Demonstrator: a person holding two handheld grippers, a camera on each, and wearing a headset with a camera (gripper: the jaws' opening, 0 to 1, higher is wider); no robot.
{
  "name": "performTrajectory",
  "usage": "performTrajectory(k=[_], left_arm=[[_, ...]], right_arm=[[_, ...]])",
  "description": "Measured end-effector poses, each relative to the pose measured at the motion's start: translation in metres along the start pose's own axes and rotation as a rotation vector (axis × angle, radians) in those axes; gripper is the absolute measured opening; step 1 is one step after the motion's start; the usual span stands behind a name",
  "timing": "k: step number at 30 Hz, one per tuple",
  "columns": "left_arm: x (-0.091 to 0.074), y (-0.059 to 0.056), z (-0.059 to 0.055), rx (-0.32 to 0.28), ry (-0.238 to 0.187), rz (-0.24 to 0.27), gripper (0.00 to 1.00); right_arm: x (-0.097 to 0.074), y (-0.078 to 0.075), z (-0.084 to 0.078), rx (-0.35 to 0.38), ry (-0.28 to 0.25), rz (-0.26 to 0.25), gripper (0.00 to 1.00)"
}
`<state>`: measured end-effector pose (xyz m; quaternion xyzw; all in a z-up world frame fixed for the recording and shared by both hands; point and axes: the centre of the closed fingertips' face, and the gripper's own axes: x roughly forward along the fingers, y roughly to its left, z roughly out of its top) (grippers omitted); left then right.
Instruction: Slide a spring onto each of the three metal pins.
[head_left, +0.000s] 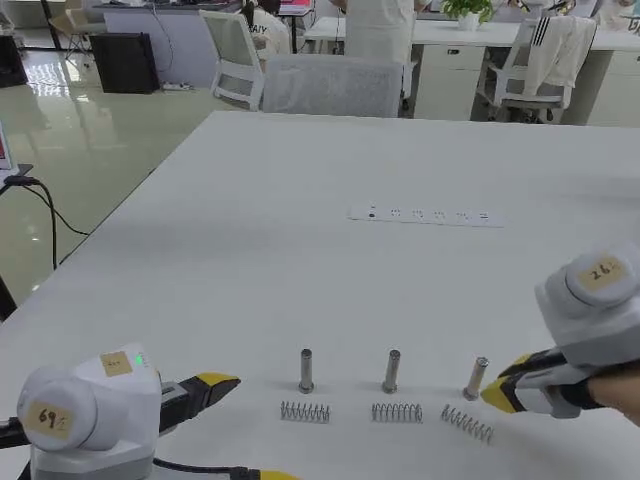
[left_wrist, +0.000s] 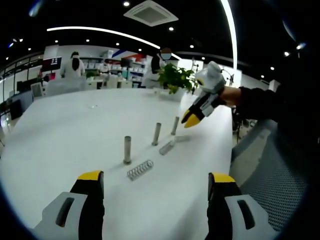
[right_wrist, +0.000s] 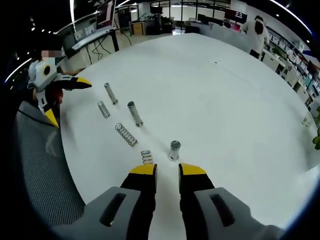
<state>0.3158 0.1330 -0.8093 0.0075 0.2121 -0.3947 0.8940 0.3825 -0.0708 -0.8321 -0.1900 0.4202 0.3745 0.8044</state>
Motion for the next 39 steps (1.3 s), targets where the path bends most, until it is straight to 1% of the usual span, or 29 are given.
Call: performTrajectory(k=[1, 3, 6, 13, 22, 33, 39], left_arm=[[0.000, 0.000, 0.000, 0.000, 0.000, -0.001, 0.82], [0.000, -0.001, 0.000, 0.001, 0.002, -0.003, 0.82], [0.000, -0.002, 0.000, 0.004, 0.004, -0.006, 0.82], [0.000, -0.002, 0.001, 0.004, 0.000, -0.006, 0.81], [0.000, -0.002, 0.000, 0.001, -0.001, -0.007, 0.80], [0.001, -0.001, 0.000, 0.000, 0.000, -0.008, 0.79], [0.000, -0.002, 0.002, 0.001, -0.002, -0.009, 0.79]], right_arm=[[0.000, 0.002, -0.002, -0.011, 0.003, 0.005, 0.15], [0.002, 0.009, -0.009, -0.022, 0.024, 0.033, 0.15], [0.004, 0.015, -0.014, -0.040, 0.037, 0.051, 0.16], [0.012, 0.024, -0.017, -0.094, 0.065, 0.074, 0.16], [0.020, 0.024, -0.024, -0.149, 0.106, 0.066, 0.15], [0.024, 0.025, -0.025, -0.187, 0.125, 0.064, 0.13], [0.024, 0.026, -0.026, -0.172, 0.129, 0.074, 0.08]])
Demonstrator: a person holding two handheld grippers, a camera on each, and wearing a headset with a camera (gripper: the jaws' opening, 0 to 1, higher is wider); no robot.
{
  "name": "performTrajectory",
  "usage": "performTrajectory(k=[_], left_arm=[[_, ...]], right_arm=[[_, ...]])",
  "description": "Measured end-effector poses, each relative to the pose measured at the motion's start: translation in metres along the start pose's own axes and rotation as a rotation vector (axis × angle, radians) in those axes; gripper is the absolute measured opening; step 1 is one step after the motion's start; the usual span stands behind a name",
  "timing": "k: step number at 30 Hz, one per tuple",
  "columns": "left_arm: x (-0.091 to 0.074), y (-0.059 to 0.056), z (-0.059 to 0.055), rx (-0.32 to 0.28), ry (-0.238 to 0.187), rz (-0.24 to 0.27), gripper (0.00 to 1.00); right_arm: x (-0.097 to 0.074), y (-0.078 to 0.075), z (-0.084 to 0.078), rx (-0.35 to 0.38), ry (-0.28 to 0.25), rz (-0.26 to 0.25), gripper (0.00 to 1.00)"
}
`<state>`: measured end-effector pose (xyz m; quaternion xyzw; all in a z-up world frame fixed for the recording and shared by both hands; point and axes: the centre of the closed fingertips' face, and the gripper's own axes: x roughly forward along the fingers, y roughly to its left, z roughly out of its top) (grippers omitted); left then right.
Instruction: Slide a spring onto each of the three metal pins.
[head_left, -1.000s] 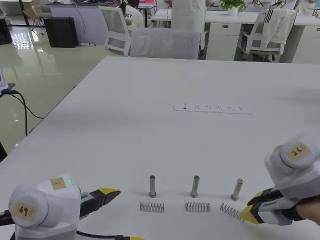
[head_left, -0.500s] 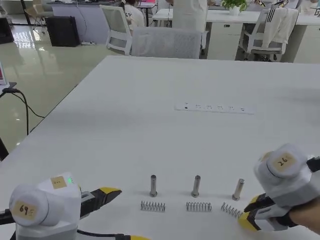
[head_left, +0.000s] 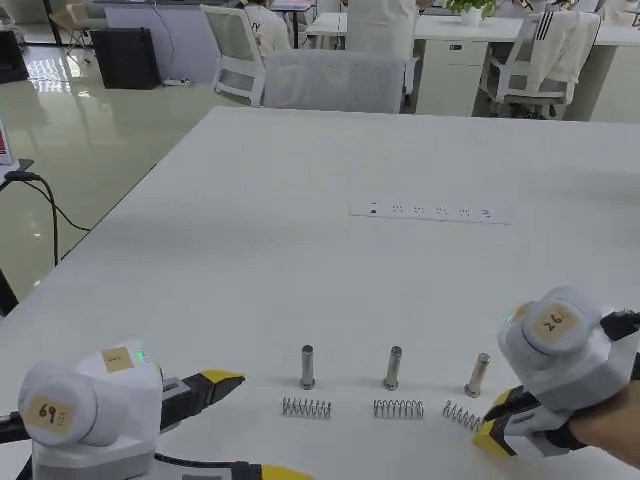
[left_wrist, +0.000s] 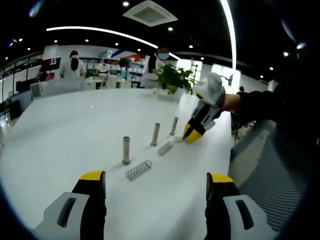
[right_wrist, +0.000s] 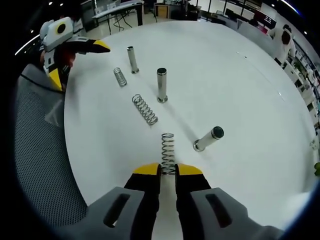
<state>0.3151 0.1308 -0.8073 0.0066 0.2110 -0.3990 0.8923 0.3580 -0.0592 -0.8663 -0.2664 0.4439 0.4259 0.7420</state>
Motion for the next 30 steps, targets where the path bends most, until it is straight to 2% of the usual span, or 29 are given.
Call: performTrajectory(k=[6, 13, 17, 22, 30], left_arm=[[0.000, -0.002, 0.002, 0.006, -0.002, -0.004, 0.78], [0.000, -0.005, 0.006, 0.017, -0.005, -0.016, 0.76], [0.001, -0.009, 0.009, 0.027, -0.002, -0.031, 0.75], [0.001, -0.012, 0.014, 0.041, 0.001, -0.051, 0.72], [0.009, -0.026, 0.020, 0.098, 0.028, -0.129, 0.63]], right_arm=[[-0.001, -0.001, -0.001, 0.011, -0.005, 0.002, 0.08], [-0.008, 0.006, -0.001, 0.025, -0.007, 0.025, 0.08], [-0.013, 0.016, 0.007, 0.027, -0.029, 0.052, 0.08], [-0.016, 0.029, 0.016, -0.004, -0.045, 0.077, 0.08], [-0.018, 0.050, 0.033, -0.068, -0.066, 0.125, 0.08]])
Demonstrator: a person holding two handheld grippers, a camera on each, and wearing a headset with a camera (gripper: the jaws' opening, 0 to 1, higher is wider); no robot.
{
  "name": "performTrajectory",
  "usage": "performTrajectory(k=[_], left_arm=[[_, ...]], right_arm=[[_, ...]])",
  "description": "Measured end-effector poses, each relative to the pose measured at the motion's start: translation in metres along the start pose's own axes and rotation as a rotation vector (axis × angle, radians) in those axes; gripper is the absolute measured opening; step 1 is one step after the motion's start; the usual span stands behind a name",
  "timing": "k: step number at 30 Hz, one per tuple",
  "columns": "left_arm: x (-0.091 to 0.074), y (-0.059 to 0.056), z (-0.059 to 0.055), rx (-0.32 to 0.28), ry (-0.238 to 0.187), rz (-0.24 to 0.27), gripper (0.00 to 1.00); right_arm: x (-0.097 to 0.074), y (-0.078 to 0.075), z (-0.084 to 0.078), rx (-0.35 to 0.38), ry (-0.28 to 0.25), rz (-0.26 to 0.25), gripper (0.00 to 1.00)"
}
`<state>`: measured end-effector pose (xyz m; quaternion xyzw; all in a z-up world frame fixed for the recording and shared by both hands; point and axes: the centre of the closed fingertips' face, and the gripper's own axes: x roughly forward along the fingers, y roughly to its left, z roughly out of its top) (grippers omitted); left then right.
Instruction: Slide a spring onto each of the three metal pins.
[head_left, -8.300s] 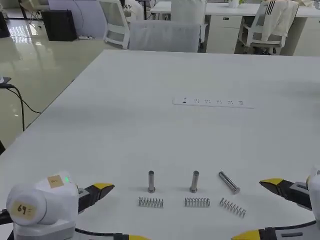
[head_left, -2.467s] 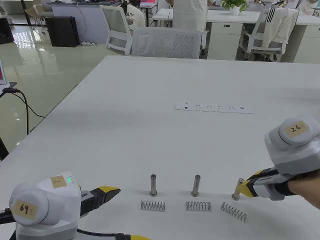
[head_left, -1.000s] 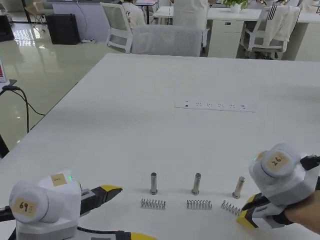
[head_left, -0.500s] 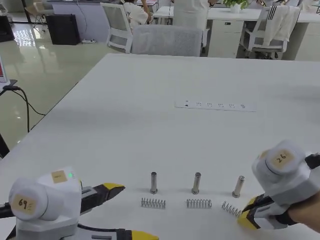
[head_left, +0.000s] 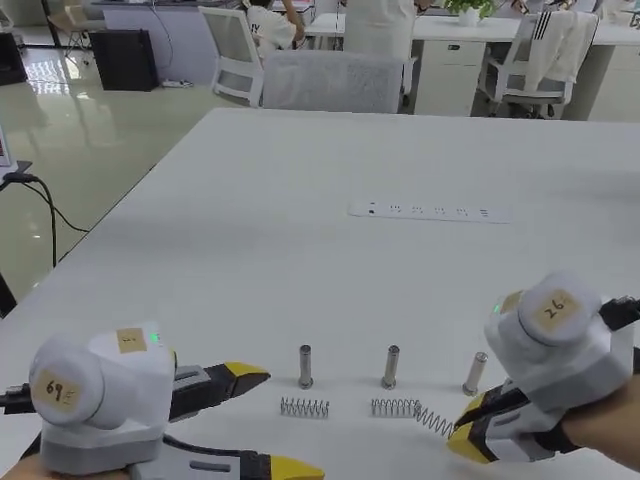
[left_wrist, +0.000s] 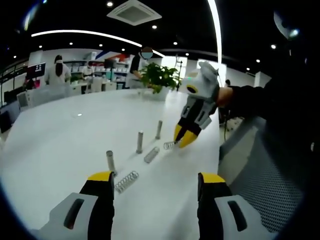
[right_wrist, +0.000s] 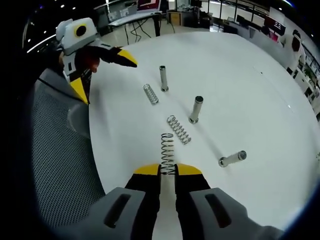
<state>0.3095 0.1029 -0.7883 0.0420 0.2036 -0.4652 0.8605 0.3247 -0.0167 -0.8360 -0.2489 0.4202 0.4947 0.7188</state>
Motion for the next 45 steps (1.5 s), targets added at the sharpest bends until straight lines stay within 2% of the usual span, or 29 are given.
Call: performTrajectory(k=[5, 13, 18, 30, 37, 45], left_arm=[[0.007, -0.005, 0.004, 0.027, 0.015, -0.049, 0.57], [0.019, -0.014, 0.001, 0.080, 0.046, -0.112, 0.49], [0.025, -0.021, 0.003, 0.111, 0.051, -0.149, 0.44], [0.035, -0.041, 0.000, 0.186, 0.065, -0.230, 0.30], [0.035, -0.049, -0.001, 0.227, 0.062, -0.265, 0.19], [0.035, -0.055, -0.006, 0.262, 0.083, -0.291, 0.06]], right_arm=[[0.001, 0.012, 0.012, -0.049, -0.007, 0.022, 0.08], [0.000, 0.029, 0.028, -0.127, 0.003, 0.059, 0.08], [0.000, 0.037, 0.035, -0.171, 0.007, 0.077, 0.08], [-0.001, 0.053, 0.038, -0.255, 0.031, 0.133, 0.08], [-0.001, 0.064, 0.037, -0.310, 0.043, 0.168, 0.08], [0.000, 0.071, 0.034, -0.343, 0.062, 0.201, 0.08]])
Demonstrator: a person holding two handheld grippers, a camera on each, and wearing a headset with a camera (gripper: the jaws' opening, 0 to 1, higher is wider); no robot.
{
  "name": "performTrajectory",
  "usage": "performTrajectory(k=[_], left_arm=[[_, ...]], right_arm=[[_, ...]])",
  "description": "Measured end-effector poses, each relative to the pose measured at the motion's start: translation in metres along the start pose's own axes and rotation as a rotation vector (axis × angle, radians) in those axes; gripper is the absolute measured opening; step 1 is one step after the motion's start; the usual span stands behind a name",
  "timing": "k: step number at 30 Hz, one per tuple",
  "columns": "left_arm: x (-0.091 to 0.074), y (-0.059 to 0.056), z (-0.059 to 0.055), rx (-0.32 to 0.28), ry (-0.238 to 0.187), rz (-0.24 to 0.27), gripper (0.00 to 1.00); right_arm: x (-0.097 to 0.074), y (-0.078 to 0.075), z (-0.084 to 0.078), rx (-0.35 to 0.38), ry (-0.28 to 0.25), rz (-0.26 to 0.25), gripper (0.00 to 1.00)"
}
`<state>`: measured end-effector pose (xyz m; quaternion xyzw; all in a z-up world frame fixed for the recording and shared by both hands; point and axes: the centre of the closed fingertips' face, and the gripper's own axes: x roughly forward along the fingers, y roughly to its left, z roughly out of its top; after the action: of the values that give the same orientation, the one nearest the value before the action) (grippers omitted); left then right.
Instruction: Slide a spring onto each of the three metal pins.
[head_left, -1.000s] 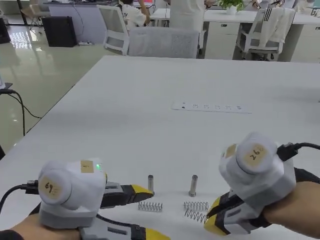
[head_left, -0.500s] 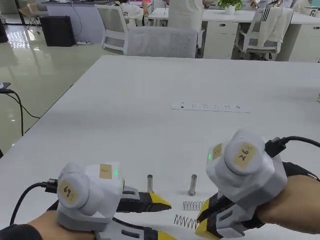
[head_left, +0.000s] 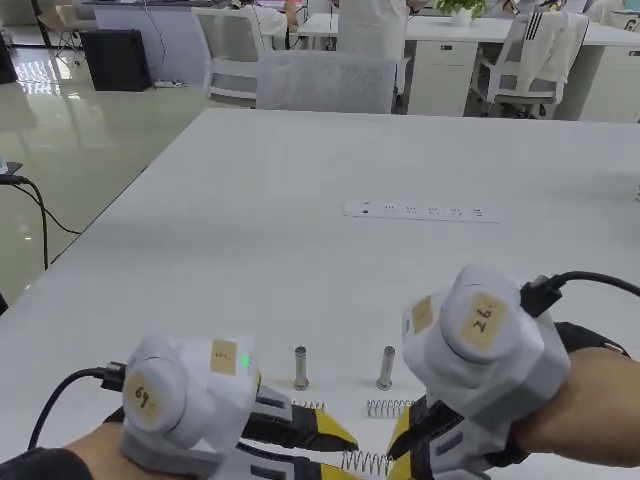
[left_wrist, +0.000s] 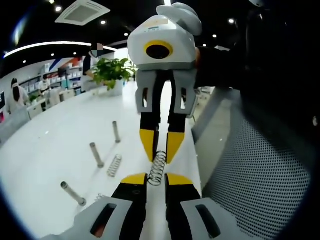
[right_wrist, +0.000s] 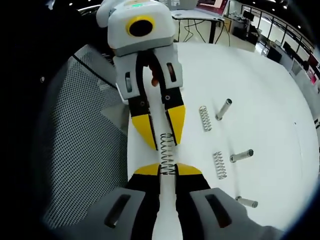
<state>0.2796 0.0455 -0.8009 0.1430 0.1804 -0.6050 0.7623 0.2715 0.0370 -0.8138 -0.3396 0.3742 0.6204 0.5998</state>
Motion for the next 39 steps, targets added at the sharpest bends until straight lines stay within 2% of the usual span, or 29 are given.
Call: performTrajectory(k=[8, 22, 33, 37, 39], left_arm=[[0.001, -0.001, -0.004, 0.024, 0.024, -0.006, 0.03], [0.001, 0.000, -0.006, 0.040, 0.039, 0.007, 0.02], [0.000, 0.001, 0.000, 0.031, 0.019, 0.011, 0.02], [0.000, 0.001, -0.001, 0.031, 0.020, 0.010, 0.02], [0.000, 0.001, 0.003, 0.026, 0.002, 0.010, 0.02]], right_arm=[[-0.004, 0.002, 0.003, -0.009, -0.009, 0.004, 0.08], [-0.019, 0.002, 0.027, -0.030, -0.075, -0.033, 0.08], [-0.026, 0.002, 0.052, -0.046, -0.173, -0.054, 0.08], [-0.025, 0.002, 0.050, -0.043, -0.167, -0.049, 0.08], [-0.024, 0.001, 0.050, -0.042, -0.169, -0.050, 0.11]])
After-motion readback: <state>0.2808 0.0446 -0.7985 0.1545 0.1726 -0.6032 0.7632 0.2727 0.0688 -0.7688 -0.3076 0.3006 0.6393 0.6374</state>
